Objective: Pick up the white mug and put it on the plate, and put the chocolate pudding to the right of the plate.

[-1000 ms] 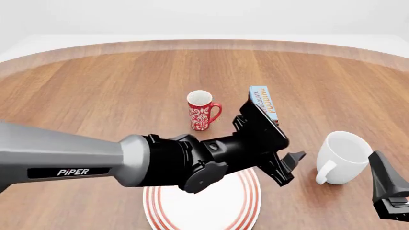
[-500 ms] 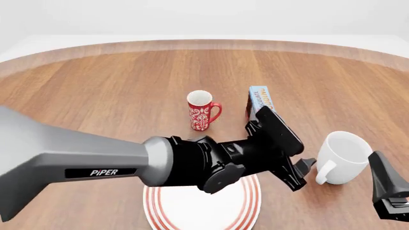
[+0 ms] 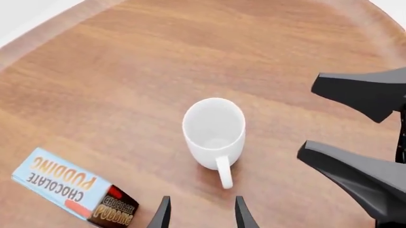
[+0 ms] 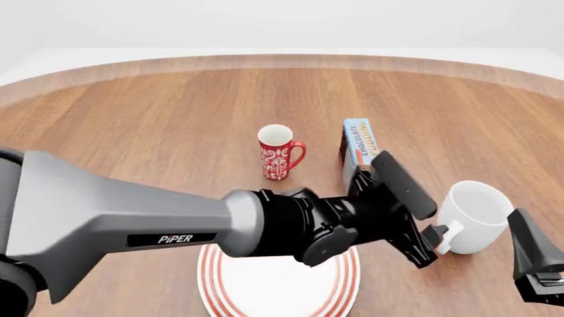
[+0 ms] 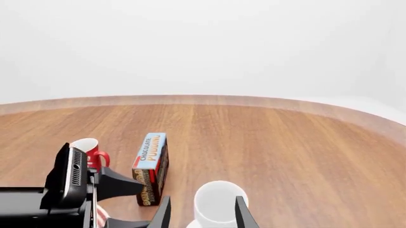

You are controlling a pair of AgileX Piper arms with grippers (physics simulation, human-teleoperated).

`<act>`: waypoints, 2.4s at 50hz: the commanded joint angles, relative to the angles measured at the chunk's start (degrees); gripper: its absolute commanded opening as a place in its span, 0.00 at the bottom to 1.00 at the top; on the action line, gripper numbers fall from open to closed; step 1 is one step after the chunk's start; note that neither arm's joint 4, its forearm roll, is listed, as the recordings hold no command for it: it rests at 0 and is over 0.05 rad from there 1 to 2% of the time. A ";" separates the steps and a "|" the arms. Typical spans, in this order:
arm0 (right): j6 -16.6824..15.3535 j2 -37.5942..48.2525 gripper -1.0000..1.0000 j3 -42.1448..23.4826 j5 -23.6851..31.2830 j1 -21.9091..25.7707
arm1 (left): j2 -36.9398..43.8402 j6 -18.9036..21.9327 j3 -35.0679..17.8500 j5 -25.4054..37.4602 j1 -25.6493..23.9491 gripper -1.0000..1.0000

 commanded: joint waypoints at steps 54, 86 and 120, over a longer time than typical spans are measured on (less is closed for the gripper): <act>0.48 -0.05 1.00 -0.03 0.19 0.07 | 8.71 -2.63 -11.76 7.25 -1.63 1.00; 0.55 -0.05 1.00 -0.04 0.20 0.07 | 14.51 -4.44 -18.46 11.45 -1.46 1.00; 0.55 -0.05 1.00 -0.04 0.22 0.06 | 20.46 -5.07 -22.77 13.97 -2.38 1.00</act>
